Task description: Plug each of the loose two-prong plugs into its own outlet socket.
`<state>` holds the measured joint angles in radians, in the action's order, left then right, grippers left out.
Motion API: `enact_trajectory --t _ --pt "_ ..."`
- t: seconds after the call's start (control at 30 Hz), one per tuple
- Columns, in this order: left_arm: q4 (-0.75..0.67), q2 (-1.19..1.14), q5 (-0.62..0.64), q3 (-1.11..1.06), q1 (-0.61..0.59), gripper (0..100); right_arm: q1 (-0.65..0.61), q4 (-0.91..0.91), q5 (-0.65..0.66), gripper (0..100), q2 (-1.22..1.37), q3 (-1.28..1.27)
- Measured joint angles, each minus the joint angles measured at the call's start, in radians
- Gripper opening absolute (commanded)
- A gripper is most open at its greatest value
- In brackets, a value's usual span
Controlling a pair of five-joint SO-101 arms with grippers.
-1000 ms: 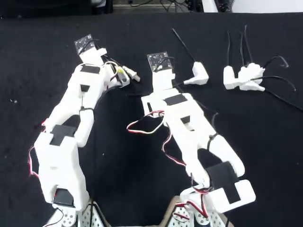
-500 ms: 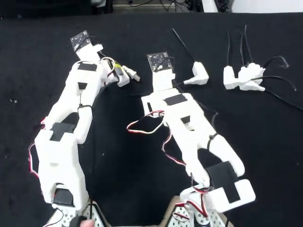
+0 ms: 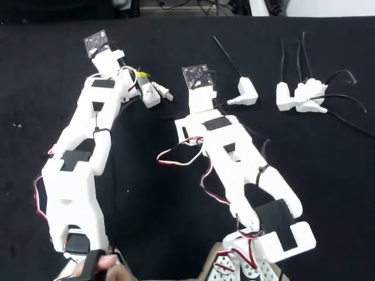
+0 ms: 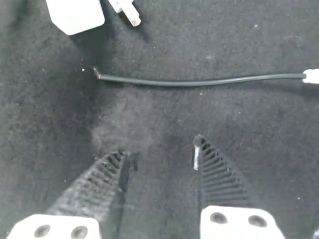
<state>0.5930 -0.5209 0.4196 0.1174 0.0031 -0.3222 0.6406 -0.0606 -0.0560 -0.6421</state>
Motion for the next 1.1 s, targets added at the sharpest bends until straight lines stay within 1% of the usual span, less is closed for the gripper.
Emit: enact_trajectory --t 0.13,0.3,0.43,0.57,0.7,0.83,0.93,1.03,1.1 --pt "-0.015 -0.072 -0.009 0.051 -0.003 28 0.0 0.0 0.0 17.3 0.0 0.0" --pt "-0.009 -0.173 -0.014 0.172 -0.002 28 0.0 0.0 0.0 17.3 0.0 0.0" --pt "0.063 -0.242 -0.049 0.282 0.0 28 0.0 0.0 0.0 17.3 0.0 0.0" --pt "0.12 -0.285 -0.057 0.367 0.0 28 0.0 0.0 0.0 17.3 0.0 0.0" --pt "0.17 -0.293 -0.063 0.417 0.0 28 0.0 0.0 0.0 17.3 0.0 0.0" --pt "0.261 -0.308 -0.066 0.503 -0.002 28 0.0 0.0 0.0 17.3 0.0 0.0" --pt "0.301 -0.318 -0.069 0.574 -0.009 28 0.0 0.0 0.0 17.3 0.0 0.0" --pt "0.295 -0.318 -0.068 0.628 -0.02 28 0.0 0.0 0.0 17.3 0.0 0.0" --pt "0.25 -0.331 -0.054 0.644 -0.02 28 0.0 0.0 0.0 17.3 0.0 0.0"
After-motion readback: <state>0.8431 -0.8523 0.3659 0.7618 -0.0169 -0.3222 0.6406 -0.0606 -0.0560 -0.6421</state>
